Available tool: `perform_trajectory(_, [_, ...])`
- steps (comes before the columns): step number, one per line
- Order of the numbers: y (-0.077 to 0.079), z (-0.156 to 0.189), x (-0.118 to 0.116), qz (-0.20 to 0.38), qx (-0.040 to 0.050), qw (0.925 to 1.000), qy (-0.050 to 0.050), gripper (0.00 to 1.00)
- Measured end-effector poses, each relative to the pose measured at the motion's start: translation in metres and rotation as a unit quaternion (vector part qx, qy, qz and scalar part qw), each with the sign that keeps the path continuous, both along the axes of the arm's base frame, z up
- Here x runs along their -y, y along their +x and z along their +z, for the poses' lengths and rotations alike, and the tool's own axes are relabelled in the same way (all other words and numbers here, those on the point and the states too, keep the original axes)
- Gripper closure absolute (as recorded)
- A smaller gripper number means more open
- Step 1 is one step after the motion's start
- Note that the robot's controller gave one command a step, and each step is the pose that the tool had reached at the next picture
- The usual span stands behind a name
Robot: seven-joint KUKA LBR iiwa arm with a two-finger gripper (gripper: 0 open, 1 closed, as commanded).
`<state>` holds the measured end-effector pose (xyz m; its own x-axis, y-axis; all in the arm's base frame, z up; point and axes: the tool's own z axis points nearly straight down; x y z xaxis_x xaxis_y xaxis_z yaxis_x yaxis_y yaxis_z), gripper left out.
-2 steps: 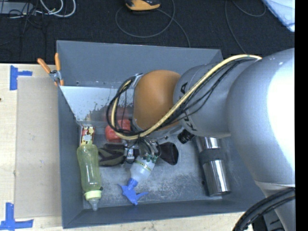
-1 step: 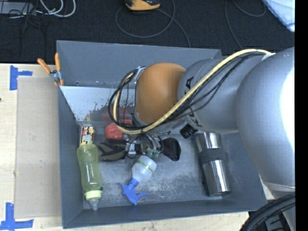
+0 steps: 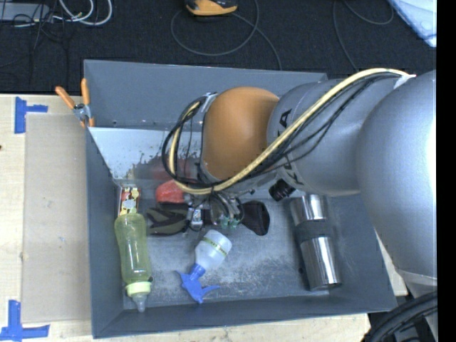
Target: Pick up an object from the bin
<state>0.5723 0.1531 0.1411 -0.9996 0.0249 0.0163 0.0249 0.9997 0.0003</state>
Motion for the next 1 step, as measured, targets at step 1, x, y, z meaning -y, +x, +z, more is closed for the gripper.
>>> perform_trajectory(1, [-0.0011,0.0126,0.0004,-0.001,-0.0025,1.0,0.0,1.0])
